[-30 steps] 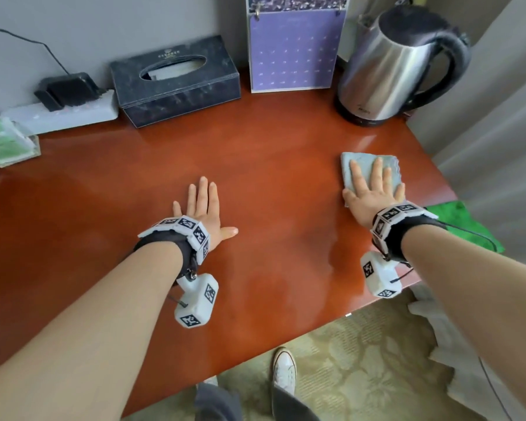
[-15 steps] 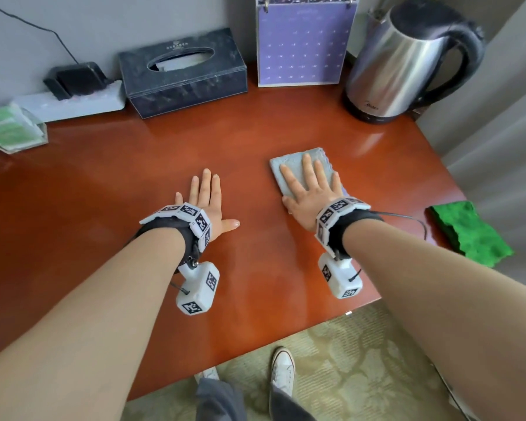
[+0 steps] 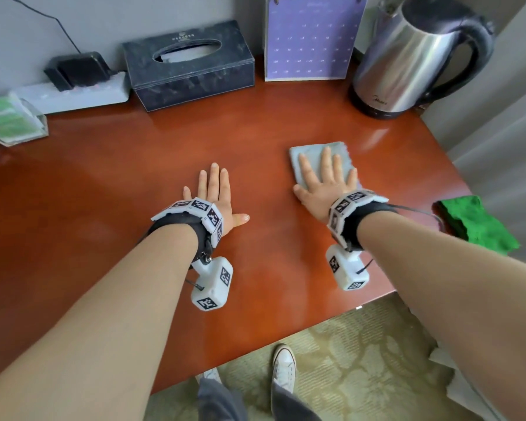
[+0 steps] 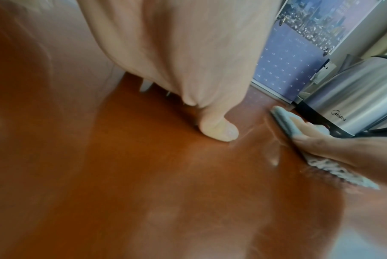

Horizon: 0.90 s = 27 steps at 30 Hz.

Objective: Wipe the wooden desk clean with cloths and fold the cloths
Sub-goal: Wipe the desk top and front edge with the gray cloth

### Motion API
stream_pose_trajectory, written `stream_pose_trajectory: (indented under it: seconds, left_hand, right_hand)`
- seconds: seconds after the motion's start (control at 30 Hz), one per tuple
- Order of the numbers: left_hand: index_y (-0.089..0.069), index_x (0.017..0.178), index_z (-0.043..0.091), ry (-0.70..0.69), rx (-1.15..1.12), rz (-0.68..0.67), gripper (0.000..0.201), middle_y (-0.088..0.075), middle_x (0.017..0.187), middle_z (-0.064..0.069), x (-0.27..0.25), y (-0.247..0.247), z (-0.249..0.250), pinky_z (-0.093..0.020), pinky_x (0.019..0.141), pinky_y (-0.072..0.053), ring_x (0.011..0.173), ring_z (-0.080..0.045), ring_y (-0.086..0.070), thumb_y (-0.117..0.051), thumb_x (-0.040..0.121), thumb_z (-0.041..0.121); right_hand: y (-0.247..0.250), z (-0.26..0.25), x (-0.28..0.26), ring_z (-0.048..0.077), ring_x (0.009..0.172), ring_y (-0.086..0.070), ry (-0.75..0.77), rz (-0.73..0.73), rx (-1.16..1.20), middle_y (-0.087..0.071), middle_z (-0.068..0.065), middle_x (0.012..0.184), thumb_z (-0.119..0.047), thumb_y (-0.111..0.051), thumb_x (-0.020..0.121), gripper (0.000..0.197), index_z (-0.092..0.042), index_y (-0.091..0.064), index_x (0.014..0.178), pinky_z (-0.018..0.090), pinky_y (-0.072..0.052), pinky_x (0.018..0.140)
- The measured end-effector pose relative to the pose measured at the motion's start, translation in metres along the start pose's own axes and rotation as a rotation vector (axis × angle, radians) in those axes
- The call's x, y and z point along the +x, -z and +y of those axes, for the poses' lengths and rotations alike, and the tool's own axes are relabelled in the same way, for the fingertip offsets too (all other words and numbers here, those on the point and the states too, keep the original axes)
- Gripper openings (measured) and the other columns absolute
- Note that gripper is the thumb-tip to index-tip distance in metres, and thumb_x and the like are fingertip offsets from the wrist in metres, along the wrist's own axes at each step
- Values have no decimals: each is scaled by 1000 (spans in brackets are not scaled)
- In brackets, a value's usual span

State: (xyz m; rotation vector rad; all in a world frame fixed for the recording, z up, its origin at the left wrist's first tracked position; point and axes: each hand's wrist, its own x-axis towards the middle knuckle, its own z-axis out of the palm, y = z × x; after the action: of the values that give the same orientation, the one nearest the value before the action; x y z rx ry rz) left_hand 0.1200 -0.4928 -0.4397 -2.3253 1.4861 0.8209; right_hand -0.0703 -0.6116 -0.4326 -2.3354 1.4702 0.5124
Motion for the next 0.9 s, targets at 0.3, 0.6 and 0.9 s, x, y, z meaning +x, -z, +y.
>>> stream_pose_trajectory:
  seconds: [0.3,0.6,0.9]
  left_hand:
    - [23,152,17,-13,-39,29,100,37,157,-1,-3,-1,0,-54,119,9,147,-23,28,-46,95,58]
    - [27,151,18,-29,-63,5,101,41,154,0,1,-3,-3,-55,117,12,145,-22,33,-46,95,58]
    - [27,151,20,-11,-62,27,102,40,155,1,2,-5,-2,-53,117,13,145,-21,32,-47,93,61]
  right_hand:
    - [-19,-28,-11,23,146,25,282,-37,-107,35,0,155,-49,-10,101,56,-48,23,145,57,9,117]
    - [10,49,14,23,147,23,-59,-37,66,31,-2,157,-51,-17,100,57,-52,17,146,56,9,117]
    - [15,-24,35,24,145,27,-14,-38,91,33,2,156,-54,-16,99,60,-47,16,149,58,14,115]
